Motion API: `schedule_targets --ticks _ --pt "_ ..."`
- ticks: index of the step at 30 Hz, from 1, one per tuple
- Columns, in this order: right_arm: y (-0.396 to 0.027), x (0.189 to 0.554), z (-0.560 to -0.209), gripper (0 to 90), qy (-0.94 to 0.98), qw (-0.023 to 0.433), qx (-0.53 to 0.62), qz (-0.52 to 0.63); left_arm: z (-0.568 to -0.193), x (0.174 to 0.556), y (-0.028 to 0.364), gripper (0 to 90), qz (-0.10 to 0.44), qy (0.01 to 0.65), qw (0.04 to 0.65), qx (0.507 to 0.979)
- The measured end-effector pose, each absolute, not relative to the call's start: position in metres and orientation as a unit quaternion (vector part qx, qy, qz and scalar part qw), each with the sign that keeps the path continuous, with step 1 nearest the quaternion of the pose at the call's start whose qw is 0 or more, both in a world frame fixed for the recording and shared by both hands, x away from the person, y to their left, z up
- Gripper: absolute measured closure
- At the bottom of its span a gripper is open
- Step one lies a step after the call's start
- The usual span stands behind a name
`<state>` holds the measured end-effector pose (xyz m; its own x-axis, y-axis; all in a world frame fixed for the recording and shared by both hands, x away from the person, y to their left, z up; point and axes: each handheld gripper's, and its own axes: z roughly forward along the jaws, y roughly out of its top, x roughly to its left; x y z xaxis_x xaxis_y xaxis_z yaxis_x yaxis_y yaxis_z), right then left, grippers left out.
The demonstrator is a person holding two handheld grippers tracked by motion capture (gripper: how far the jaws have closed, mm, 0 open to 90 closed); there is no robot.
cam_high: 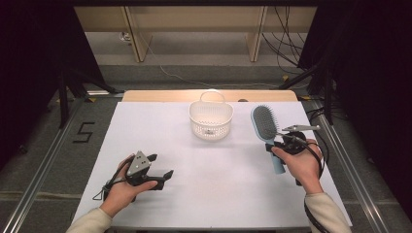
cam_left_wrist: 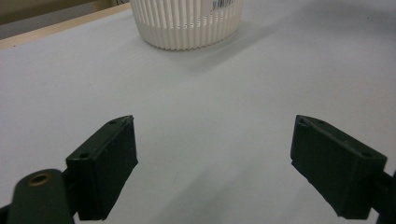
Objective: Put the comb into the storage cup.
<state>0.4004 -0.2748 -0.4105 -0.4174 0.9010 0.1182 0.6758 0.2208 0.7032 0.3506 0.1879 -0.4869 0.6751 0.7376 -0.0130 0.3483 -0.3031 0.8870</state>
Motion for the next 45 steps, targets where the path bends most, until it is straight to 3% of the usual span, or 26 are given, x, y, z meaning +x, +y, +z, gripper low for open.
schedule_targets --ticks 45 --pt "-0.265 0.407 -0.398 70.7 0.736 0.200 0.515 0.391 -0.487 0.351 0.187 14.1 0.204 0.349 0.476 0.781"
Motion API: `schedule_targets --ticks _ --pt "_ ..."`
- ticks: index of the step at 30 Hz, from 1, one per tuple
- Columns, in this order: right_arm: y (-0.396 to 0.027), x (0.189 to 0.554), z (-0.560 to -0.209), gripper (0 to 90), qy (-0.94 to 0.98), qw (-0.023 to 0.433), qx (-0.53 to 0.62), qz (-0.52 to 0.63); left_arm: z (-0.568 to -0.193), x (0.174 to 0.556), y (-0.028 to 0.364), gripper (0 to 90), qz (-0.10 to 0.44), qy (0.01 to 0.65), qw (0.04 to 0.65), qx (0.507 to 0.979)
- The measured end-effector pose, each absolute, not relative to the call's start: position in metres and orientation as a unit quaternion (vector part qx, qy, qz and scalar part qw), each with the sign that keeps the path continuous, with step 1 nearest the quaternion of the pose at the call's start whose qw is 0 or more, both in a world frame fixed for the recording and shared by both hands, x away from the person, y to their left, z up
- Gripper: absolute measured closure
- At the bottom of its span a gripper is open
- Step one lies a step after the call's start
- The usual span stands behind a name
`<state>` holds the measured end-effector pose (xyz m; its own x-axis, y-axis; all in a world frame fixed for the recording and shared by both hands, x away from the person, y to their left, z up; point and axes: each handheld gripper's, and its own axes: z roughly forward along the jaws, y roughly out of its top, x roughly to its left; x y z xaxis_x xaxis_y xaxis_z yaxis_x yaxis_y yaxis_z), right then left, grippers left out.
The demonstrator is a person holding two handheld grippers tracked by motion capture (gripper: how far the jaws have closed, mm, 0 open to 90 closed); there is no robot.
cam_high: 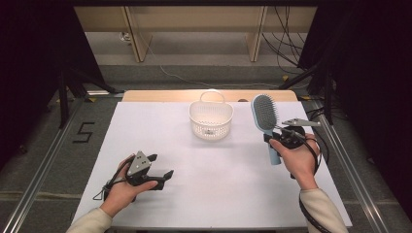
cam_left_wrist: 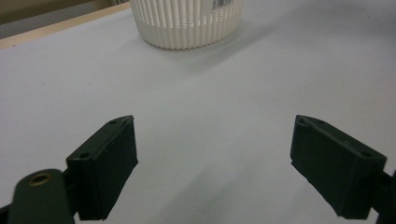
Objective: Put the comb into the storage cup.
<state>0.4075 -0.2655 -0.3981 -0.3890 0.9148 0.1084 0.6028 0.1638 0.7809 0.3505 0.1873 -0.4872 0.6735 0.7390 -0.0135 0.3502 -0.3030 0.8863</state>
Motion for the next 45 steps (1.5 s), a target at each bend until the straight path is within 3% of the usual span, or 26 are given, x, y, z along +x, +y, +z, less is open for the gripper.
schedule_targets --ticks 45 --pt "-0.251 0.417 -0.393 70.7 0.726 0.208 0.510 0.412 -0.487 0.350 0.187 14.1 0.204 0.349 0.476 0.781"
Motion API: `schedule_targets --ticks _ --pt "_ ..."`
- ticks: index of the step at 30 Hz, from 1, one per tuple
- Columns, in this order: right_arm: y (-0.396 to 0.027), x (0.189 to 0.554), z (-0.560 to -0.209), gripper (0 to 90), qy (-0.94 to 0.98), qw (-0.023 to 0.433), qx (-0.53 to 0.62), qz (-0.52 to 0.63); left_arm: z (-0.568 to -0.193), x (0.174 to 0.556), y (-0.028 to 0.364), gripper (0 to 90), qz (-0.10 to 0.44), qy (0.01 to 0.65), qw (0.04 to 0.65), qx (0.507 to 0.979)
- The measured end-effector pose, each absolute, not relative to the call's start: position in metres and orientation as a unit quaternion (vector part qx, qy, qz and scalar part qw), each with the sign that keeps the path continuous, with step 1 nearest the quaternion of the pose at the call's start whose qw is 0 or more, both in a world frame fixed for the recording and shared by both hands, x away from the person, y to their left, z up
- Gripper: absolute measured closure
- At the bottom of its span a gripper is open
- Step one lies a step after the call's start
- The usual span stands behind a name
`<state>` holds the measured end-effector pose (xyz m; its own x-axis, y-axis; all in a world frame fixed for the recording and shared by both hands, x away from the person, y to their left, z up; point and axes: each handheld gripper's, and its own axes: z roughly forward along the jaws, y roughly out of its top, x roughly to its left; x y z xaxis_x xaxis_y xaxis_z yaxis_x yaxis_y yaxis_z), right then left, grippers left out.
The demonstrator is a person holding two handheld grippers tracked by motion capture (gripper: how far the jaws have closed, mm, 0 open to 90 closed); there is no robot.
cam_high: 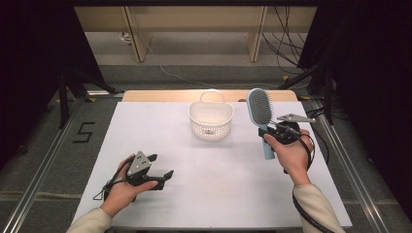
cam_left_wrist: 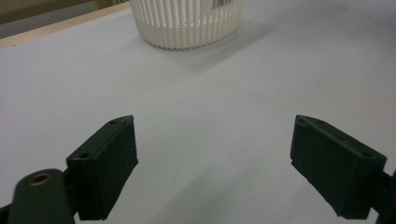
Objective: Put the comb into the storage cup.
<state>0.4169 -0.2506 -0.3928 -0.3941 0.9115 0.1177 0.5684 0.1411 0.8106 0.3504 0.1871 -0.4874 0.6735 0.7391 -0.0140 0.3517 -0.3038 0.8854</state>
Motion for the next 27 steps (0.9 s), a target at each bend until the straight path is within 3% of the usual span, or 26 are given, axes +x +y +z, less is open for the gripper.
schedule_targets --ticks 27 --pt "-0.2435 0.4225 -0.3916 70.7 0.723 0.209 0.505 0.421 -0.4873 0.3503 0.1868 14.2 0.203 0.348 0.476 0.782"
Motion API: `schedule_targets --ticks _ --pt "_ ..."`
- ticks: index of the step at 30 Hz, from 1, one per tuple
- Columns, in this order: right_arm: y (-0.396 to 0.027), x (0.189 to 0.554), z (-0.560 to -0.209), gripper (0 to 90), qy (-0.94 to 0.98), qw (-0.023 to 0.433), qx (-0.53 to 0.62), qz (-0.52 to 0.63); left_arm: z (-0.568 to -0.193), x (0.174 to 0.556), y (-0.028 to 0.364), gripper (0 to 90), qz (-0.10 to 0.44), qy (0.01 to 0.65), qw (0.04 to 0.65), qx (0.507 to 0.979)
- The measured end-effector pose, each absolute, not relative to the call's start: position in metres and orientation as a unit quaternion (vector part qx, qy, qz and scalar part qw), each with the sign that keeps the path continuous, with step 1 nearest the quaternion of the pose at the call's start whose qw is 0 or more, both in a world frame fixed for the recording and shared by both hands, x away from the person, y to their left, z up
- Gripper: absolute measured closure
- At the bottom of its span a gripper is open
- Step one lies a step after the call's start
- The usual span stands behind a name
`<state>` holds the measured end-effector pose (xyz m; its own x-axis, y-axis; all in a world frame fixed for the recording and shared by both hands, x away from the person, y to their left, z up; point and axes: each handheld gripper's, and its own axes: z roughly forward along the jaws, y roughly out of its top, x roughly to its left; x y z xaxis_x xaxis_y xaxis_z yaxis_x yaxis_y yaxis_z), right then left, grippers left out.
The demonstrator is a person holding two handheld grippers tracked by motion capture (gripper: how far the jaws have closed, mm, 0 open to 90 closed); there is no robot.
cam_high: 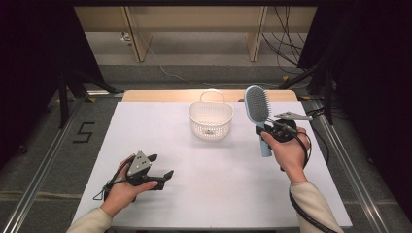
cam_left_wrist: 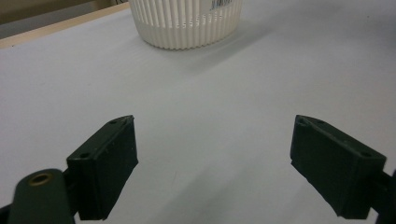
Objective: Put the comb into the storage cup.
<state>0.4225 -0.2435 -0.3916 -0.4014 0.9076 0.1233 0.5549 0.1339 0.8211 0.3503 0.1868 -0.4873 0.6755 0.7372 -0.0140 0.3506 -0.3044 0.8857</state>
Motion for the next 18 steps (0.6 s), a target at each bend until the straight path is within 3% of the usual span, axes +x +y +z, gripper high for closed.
schedule_targets --ticks 18 --pt "-0.2419 0.4269 -0.3932 70.7 0.720 0.212 0.506 0.425 -0.4874 0.3503 0.1869 14.2 0.203 0.348 0.476 0.782"
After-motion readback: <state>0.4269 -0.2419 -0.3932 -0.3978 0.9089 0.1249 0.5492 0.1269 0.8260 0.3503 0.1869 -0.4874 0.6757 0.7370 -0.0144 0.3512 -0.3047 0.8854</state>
